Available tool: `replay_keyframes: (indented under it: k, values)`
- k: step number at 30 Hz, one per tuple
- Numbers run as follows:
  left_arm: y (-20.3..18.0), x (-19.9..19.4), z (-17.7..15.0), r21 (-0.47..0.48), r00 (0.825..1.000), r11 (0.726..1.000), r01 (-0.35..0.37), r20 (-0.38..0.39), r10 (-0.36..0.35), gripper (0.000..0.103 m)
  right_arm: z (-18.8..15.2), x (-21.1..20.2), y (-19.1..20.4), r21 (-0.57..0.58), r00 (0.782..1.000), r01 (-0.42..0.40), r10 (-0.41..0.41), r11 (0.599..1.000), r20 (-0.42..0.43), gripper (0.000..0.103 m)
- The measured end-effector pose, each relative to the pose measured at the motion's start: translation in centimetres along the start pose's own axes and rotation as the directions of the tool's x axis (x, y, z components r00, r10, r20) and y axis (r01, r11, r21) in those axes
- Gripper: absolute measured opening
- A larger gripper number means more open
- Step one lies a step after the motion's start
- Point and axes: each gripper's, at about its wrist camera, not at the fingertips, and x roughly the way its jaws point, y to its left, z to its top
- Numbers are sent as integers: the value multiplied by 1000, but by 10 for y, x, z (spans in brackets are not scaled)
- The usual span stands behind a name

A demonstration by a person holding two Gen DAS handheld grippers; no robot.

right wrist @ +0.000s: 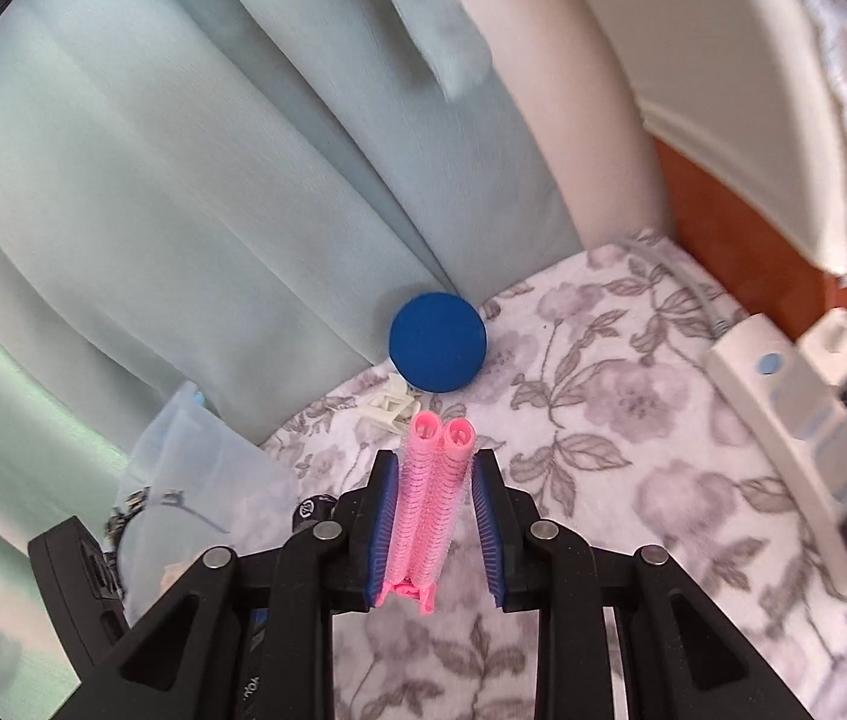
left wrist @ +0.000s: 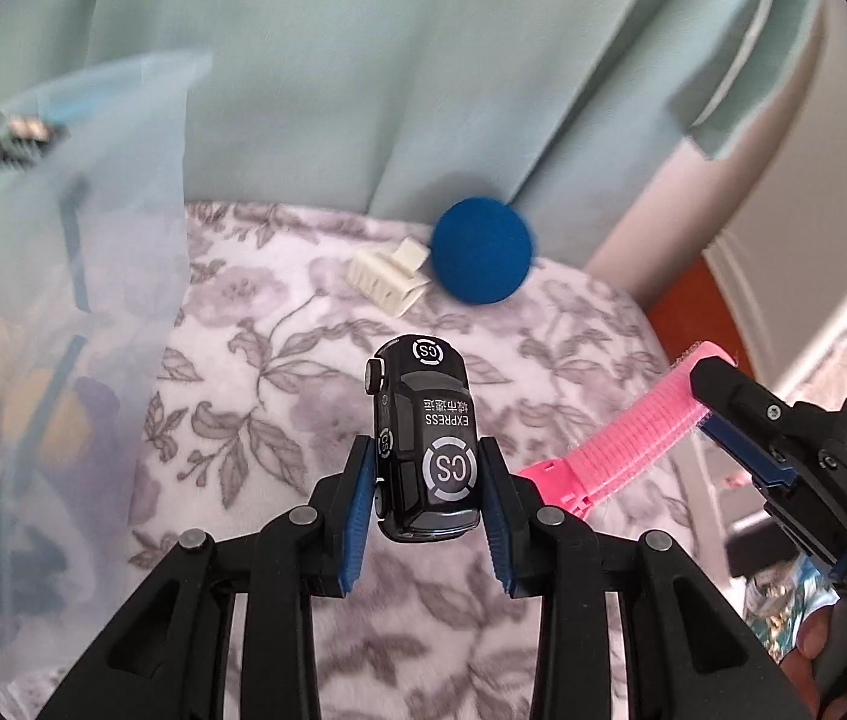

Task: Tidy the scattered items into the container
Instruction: 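Lift and carry the toy car and pink clip over the clear box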

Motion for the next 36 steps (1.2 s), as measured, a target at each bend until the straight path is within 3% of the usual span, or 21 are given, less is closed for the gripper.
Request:
replay_keyframes:
  k: [8, 19, 36]
  values:
    - [-19, -69, 4, 45, 994, 999, 32, 98, -36, 35, 3, -69, 20, -10, 995, -35, 36, 999, 91, 28]
    - [-43, -151, 2, 113, 971, 992, 61, 225, -86, 35, 10, -145, 47, -47, 973, -84, 92, 995, 210, 28]
    - [-47, -224, -4, 152, 930, 985, 81, 344, -129, 35, 7, -207, 84, -120, 939, -122, 154, 985, 306, 28]
